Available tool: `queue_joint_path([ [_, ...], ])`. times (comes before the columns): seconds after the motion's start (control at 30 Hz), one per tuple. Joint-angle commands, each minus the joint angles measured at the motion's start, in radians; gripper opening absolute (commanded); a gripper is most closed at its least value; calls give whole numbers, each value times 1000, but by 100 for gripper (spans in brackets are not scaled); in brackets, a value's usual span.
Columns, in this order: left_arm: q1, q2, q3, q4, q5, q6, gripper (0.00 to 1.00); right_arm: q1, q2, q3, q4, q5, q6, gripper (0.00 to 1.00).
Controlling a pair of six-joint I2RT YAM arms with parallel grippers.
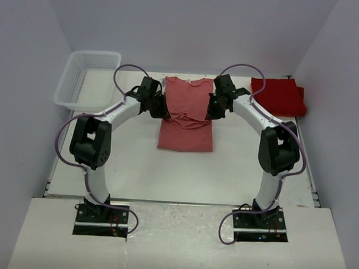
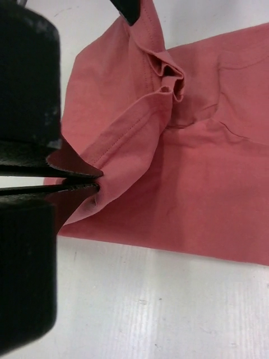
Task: Fold and stack the t-shirts
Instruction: Grab the bottom of the folded rectangular tshirt with both arms, then fold the folded rectangular tshirt in 1/3 of the way
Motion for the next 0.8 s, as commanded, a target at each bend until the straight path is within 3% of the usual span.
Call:
queue_joint_path([
  [0.0,6,69,66,2,21,14,0,-20,52,82,-48,-45,-37,0],
  [0.47,45,212,218,-56,-103,66,0,-90,282,205,-70,-68,-81,3],
  [0.53,48,231,258,-70,-123,88,11,-93,306,243,-82,-33,-101,6],
  [0.57,48,229,266,-67,-149,97,15,-92,307,257,-77,-30,-113,16],
  [0.67,48,177,264,-11,-174,148,53,-101,330,315,-57,-8,-165,49],
  [0.77,49,142,238,130,-122,183,69,-110,364,404,-48,19,-190,54],
])
